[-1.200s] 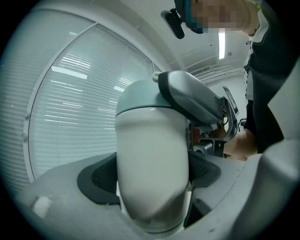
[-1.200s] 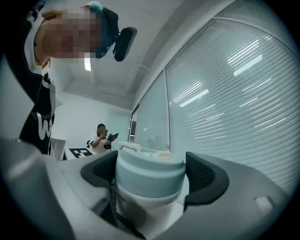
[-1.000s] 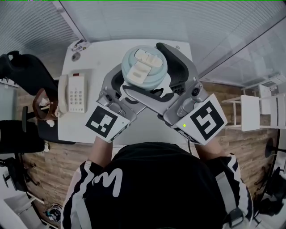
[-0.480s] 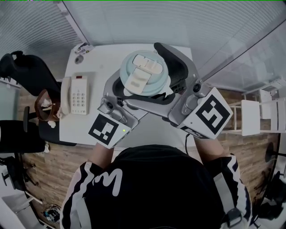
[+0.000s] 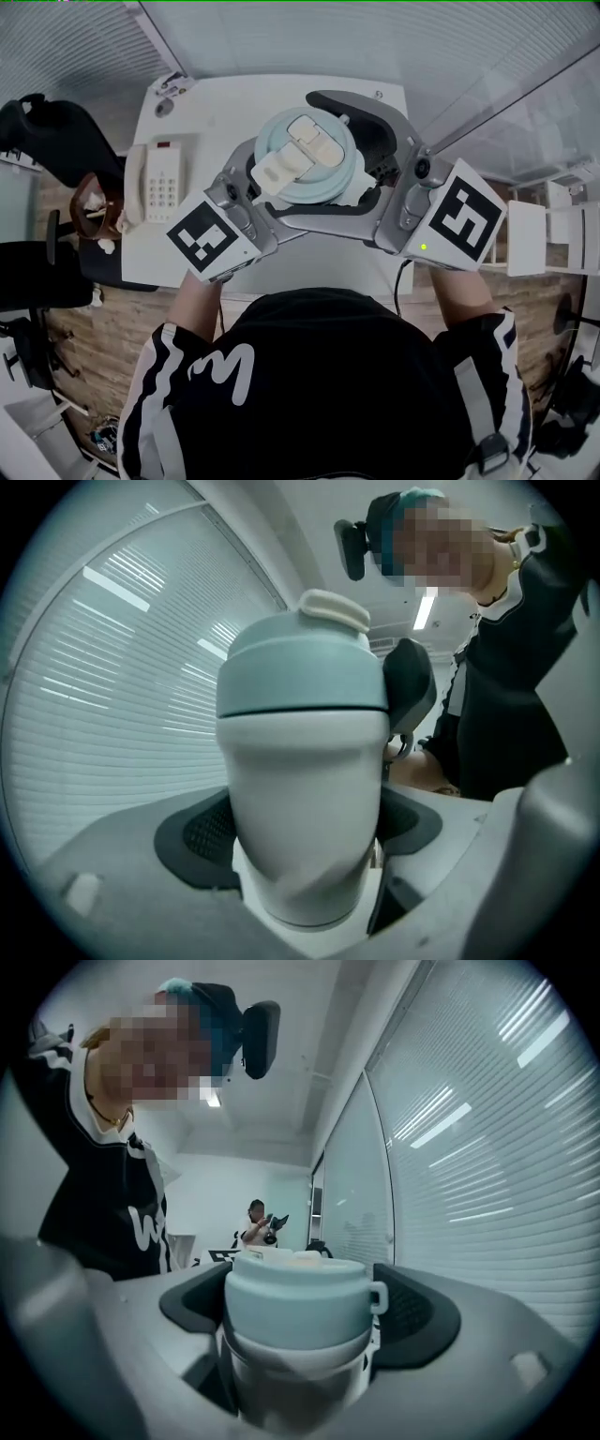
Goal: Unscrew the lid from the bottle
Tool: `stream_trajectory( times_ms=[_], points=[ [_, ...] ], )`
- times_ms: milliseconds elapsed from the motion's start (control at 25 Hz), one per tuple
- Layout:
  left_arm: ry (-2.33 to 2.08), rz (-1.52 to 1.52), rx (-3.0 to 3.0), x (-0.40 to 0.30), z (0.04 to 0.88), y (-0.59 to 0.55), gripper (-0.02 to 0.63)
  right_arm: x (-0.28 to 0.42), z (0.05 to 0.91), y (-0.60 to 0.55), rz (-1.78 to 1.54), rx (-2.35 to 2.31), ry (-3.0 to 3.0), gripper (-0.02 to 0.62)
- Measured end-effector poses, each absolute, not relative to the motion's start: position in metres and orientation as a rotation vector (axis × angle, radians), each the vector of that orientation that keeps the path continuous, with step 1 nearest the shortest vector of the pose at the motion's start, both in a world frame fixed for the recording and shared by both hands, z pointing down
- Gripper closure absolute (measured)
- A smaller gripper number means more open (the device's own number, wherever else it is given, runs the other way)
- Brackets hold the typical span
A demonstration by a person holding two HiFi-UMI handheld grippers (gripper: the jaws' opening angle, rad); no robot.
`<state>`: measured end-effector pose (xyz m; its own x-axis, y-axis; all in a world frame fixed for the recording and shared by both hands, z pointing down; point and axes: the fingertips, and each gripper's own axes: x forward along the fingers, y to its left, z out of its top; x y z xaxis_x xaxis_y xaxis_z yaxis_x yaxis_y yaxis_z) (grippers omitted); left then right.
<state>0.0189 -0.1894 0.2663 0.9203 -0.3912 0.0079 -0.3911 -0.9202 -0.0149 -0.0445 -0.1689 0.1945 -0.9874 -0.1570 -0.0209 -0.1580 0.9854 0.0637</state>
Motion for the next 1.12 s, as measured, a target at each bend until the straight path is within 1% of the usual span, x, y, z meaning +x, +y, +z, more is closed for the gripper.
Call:
stream_trajectory(
  times_ms=[280,600,920,1040,1120],
  points=[
    [0.433,-0.330,-3.042,0.007,0.289,-0.187,0.181,-0.034,0.222,-0.177,-0.065,-0.123,3.153,0.137],
    [0.356,-0.295,-3.082,0.008,0.298,-0.190,0.184,-0.032,0.231,-0.182,-0.100,-0.102,3.143,0.138],
    [0.220,-0.311,-3.130,0.014,0.299,-0.185,0.192,-0.031,0.230,-0.177,-0.029,-0.001,3.157,0.140],
    [0.249,-0.267,-3.112,0.018,0.292,-0.185,0.190,-0.029,0.224,-0.176,-0.010,-0.003,3.151,0.140],
    [0.289,-0.292,-3.054,0.022,0.291,-0.186,0.183,-0.032,0.220,-0.173,0.050,-0.025,3.181,0.140]
  ],
)
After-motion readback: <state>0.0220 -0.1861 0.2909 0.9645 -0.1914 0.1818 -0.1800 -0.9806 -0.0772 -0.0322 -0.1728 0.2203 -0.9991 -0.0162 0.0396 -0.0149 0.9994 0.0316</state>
